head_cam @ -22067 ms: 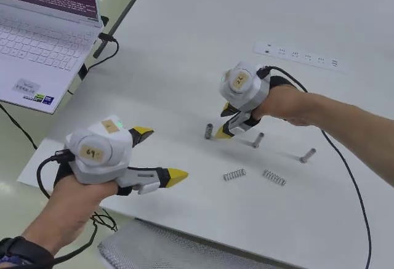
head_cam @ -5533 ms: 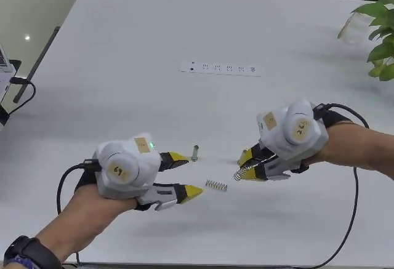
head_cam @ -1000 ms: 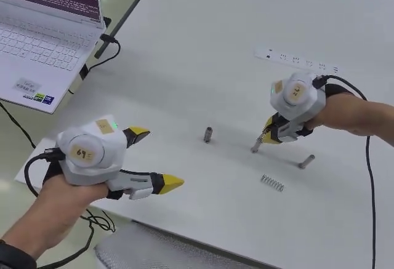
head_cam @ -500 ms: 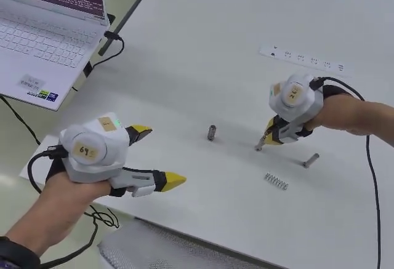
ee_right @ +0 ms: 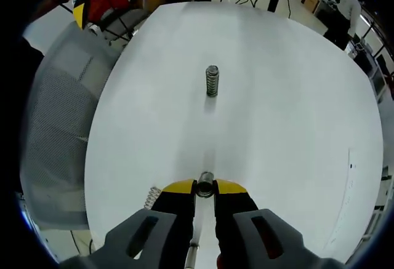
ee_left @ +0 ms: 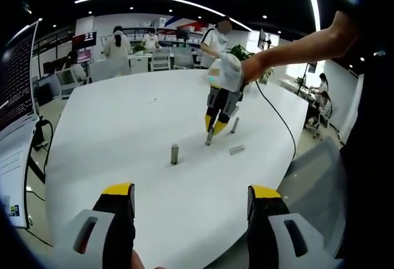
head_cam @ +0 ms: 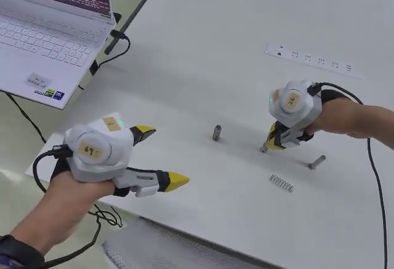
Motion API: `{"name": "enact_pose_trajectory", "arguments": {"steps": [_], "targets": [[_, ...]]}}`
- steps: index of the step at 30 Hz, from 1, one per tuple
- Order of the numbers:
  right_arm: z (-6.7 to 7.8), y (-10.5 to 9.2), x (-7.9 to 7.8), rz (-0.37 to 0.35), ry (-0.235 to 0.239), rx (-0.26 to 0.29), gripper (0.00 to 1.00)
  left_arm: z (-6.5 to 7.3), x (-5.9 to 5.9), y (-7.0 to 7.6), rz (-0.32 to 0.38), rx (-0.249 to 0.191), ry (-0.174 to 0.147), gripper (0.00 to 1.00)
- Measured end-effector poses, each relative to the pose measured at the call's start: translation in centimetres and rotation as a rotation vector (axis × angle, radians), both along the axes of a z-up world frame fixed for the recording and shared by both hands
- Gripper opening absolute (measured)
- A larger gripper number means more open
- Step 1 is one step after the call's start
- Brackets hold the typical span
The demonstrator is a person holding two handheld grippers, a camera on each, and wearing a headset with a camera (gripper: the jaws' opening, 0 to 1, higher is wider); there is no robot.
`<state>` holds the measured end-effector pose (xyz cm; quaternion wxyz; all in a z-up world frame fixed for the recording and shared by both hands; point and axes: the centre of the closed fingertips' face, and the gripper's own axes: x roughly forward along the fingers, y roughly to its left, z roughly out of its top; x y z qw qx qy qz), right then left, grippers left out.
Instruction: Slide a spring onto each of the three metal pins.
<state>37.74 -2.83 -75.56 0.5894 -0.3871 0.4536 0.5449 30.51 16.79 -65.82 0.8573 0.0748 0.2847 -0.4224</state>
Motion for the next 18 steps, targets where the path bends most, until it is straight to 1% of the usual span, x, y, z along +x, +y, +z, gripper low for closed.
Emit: {"name": "enact_pose_trajectory", "arguments": {"steps": [2, 11, 18], "targets": [[0.0, 0.0, 0.1, 0.004, 0.001, -0.003, 0.09, 0.0, 0.0, 0.0, 0.001, -0.001, 0.000, 0.71], [-1.2, -0.2, 0.3, 0.012, 0.009, -0.016, 0.10, 0.2, 0.2, -0.1, -0.002, 0.000, -0.004, 0.72], [-1.2, -0.3, 0.3, 0.007, 0.007, -0.019, 0.14, 0.3, 0.1, 0.0, -0.002, 0.004, -0.004, 0.72]]}}
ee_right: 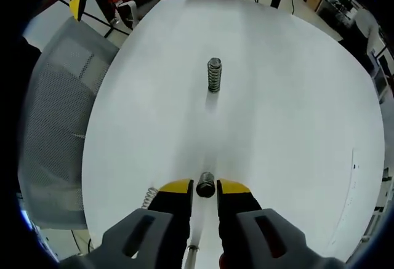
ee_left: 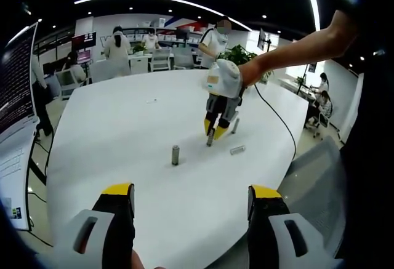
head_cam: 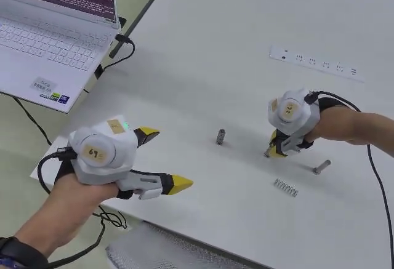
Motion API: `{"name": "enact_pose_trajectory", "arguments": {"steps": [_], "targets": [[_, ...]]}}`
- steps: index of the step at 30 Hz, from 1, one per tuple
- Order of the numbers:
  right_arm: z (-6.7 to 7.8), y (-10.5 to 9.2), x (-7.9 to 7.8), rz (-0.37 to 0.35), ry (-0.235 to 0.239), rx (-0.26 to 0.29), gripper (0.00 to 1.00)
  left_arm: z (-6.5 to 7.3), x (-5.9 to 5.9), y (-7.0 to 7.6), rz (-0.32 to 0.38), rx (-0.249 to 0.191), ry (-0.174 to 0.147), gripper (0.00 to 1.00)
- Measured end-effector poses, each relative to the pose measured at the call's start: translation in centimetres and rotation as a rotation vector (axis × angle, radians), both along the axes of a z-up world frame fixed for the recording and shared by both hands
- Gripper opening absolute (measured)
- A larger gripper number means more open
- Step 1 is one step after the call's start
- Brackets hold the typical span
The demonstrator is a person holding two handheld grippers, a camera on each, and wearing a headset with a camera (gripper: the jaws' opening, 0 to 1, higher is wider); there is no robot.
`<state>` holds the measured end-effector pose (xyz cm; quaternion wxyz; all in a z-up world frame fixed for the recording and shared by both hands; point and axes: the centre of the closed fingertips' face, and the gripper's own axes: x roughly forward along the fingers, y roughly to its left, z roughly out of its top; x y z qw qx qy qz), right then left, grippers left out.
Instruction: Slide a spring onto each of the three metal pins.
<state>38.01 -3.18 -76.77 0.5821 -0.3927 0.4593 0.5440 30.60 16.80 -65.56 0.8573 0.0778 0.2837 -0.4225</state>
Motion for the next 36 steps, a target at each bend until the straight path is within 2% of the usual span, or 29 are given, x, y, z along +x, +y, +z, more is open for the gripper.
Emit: {"name": "enact_pose_trajectory", "arguments": {"steps": [12, 17, 22, 30, 36], "targets": [[1.1, -0.9, 0.2, -0.044, -0.027, 0.009, 0.29, 0.5, 0.0, -0.3, -0.007, 0.005, -0.011, 0.72], [1.9, -1.4, 0.1, -0.094, -0.047, 0.036, 0.33, 0.7, 0.1, -0.3, -0.007, 0.003, -0.014, 0.72], [2.1, -1.9, -0.1, -0.129, -0.059, 0.050, 0.35, 0.9, 0.1, -0.4, -0.008, 0.002, -0.018, 0.72], [3.2, -2.6, -0.2, -0.250, -0.085, 0.121, 0.37, 1.4, 0.4, -0.6, -0.007, -0.004, -0.029, 0.72], [4.5, -3.0, 0.0, -0.347, -0.120, 0.195, 0.38, 1.7, 0.4, -0.7, -0.007, -0.007, -0.030, 0.72]]}}
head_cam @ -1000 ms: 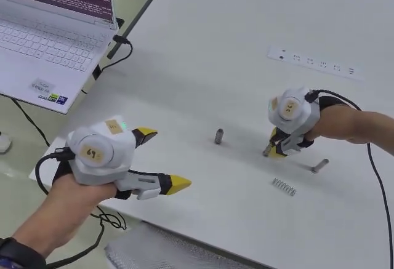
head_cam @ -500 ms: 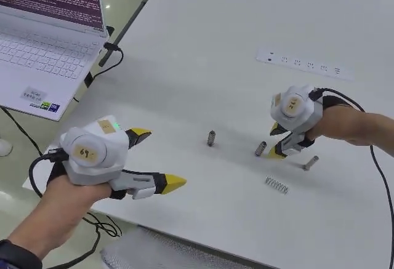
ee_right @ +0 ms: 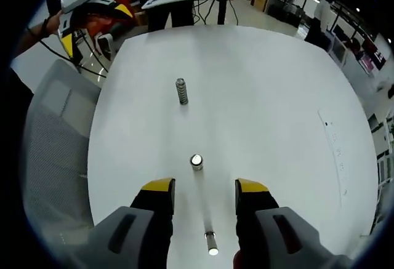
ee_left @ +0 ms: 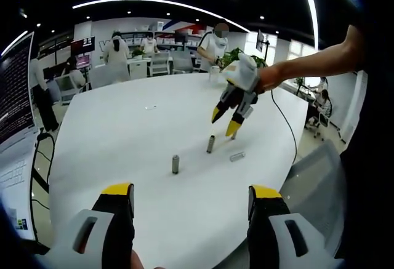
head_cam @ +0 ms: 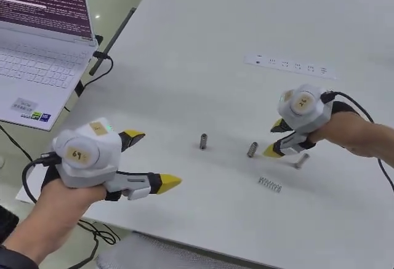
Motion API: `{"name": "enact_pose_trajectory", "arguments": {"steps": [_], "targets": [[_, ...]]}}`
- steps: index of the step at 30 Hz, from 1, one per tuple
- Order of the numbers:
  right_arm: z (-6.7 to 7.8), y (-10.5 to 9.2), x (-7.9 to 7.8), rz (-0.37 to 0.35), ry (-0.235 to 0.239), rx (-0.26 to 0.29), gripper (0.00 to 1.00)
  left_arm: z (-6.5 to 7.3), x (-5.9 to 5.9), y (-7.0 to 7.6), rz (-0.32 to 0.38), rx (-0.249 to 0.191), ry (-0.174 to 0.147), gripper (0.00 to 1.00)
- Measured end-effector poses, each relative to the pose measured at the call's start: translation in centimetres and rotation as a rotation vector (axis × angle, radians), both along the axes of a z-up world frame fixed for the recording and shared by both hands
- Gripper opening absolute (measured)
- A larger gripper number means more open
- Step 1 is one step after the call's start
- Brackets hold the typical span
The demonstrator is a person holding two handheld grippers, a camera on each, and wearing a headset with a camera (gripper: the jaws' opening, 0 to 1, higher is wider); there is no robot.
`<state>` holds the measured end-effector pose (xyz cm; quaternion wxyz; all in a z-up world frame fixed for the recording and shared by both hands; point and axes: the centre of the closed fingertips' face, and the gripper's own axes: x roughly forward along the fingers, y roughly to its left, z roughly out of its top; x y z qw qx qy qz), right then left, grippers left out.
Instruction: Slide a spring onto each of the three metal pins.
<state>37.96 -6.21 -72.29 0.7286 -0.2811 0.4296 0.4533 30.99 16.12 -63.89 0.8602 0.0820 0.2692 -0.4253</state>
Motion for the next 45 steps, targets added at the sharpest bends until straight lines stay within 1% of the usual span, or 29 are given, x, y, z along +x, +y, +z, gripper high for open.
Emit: {"name": "enact_pose_trajectory", "arguments": {"steps": [2, 3, 6, 8, 10, 13, 16, 18, 19, 22, 26, 28, 32, 33, 35, 40, 42, 45], "targets": [[0.3, -0.1, 0.0, -0.038, -0.009, 0.028, 0.38, 0.0, 0.0, -0.1, 0.000, 0.000, 0.001, 0.72], [0.4, -0.1, -0.1, -0.044, -0.008, 0.033, 0.38, 0.1, 0.0, -0.1, -0.001, 0.001, 0.001, 0.72], [1.0, -0.3, -0.4, -0.098, -0.016, 0.080, 0.39, 0.2, 0.1, -0.3, -0.002, -0.001, 0.000, 0.72], [0.9, -0.7, -0.2, -0.114, -0.025, 0.093, 0.39, 0.2, 0.1, -0.4, -0.003, -0.001, -0.001, 0.72], [1.2, -1.1, -0.2, -0.146, -0.038, 0.113, 0.40, 0.3, 0.0, -0.7, -0.005, -0.003, -0.001, 0.72], [1.8, -1.2, -0.8, -0.186, -0.049, 0.146, 0.41, 0.4, 0.0, -0.9, -0.009, -0.002, -0.001, 0.72], [2.5, -1.5, -1.1, -0.217, -0.070, 0.166, 0.41, 0.4, 0.1, -1.0, -0.010, -0.001, 0.000, 0.72], [3.0, -1.8, -1.1, -0.236, -0.093, 0.177, 0.42, 0.4, 0.1, -1.0, -0.012, -0.001, 0.000, 0.72], [3.4, -1.9, -1.2, -0.251, -0.109, 0.191, 0.42, 0.4, 0.2, -1.0, -0.012, -0.002, 0.000, 0.72], [3.8, -2.3, -1.7, -0.278, -0.126, 0.207, 0.44, 0.3, 0.3, -1.1, -0.015, -0.002, 0.000, 0.72], [4.4, -2.9, -2.4, -0.319, -0.141, 0.240, 0.46, 0.3, 0.4, -1.2, -0.019, 0.000, 0.000, 0.72], [4.3, -3.4, -2.4, -0.327, -0.147, 0.245, 0.48, 0.3, 0.5, -1.2, -0.020, 0.000, -0.002, 0.72], [4.9, -4.5, -2.8, -0.375, -0.172, 0.278, 0.50, 0.3, 0.7, -1.5, -0.025, 0.002, -0.002, 0.72], [5.0, -4.6, -2.9, -0.378, -0.173, 0.281, 0.51, 0.3, 0.7, -1.5, -0.025, 0.002, -0.002, 0.72], [5.3, -5.0, -3.3, -0.403, -0.181, 0.299, 0.52, 0.4, 0.8, -1.7, -0.028, 0.000, -0.003, 0.71], [5.6, -5.6, -4.6, -0.427, -0.186, 0.310, 0.56, 0.3, 0.9, -1.8, -0.033, 0.001, -0.005, 0.71], [5.7, -5.9, -4.9, -0.441, -0.189, 0.321, 0.57, 0.3, 0.9, -1.9, -0.040, 0.011, -0.010, 0.71], [6.0, -6.1, -5.7, -0.456, -0.197, 0.343, 0.59, 0.4, 0.8, -2.1, -0.041, 0.004, -0.008, 0.71]]}}
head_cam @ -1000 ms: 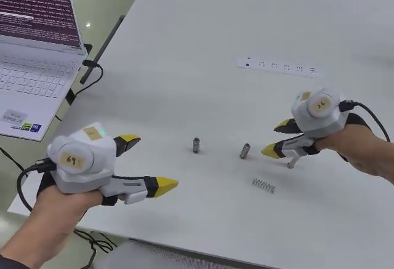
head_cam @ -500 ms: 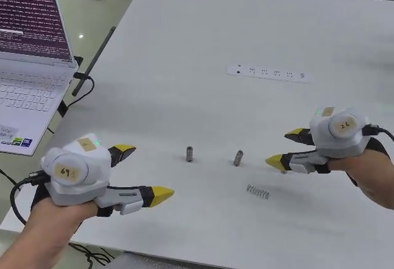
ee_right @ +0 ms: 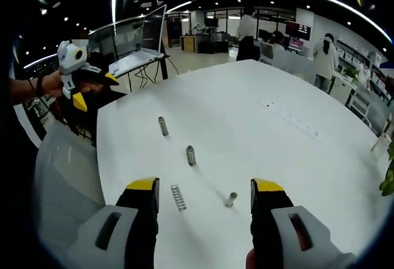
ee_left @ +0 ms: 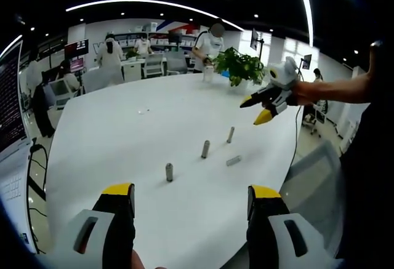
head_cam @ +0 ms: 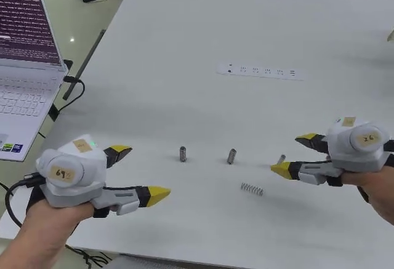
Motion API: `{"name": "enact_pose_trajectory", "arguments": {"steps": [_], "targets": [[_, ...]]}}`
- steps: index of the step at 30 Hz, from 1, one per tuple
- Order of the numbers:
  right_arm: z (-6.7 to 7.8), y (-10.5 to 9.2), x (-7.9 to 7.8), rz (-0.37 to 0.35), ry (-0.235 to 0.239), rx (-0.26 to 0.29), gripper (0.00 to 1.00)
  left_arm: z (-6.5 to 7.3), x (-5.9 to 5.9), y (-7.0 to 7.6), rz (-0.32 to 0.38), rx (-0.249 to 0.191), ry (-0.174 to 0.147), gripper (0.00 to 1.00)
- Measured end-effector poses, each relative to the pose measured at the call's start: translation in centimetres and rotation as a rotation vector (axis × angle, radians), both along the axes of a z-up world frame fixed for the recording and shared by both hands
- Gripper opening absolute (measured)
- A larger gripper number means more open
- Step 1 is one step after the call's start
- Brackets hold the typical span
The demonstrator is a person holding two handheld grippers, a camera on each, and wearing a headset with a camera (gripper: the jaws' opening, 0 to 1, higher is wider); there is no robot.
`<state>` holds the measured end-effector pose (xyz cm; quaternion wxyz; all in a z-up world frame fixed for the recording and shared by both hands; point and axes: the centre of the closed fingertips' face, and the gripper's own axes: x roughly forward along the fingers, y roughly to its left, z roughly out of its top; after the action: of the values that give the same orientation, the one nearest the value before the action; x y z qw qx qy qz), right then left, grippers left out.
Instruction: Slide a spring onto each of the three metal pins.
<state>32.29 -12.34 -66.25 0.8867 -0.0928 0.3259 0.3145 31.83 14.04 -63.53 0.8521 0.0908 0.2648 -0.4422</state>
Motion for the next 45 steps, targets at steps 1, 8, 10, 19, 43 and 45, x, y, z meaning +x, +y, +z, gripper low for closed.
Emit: {"name": "enact_pose_trajectory", "arguments": {"steps": [1, 8, 10, 19, 43, 45], "targets": [[0.1, -0.1, -0.3, -0.010, 0.001, 0.006, 0.60, 0.0, 0.0, -0.1, -0.002, 0.002, -0.001, 0.71], [0.4, -1.0, -2.0, -0.046, -0.012, 0.027, 0.69, 0.1, -0.1, -0.3, -0.003, -0.003, -0.006, 0.71], [0.7, -1.3, -2.5, -0.066, -0.020, 0.042, 0.70, 0.2, -0.1, -0.2, -0.004, -0.003, -0.006, 0.71], [0.6, -1.5, -5.0, -0.135, -0.019, 0.102, 0.73, 0.3, 0.0, -0.2, 0.000, -0.010, -0.008, 0.72], [-0.4, -1.6, -7.4, -0.161, 0.012, 0.153, 0.81, 0.8, -0.6, -1.0, 0.005, -0.007, 0.002, 0.72], [-0.4, -1.6, -7.5, -0.158, 0.015, 0.154, 0.81, 0.8, -0.6, -1.1, 0.006, -0.008, 0.002, 0.72]]}}
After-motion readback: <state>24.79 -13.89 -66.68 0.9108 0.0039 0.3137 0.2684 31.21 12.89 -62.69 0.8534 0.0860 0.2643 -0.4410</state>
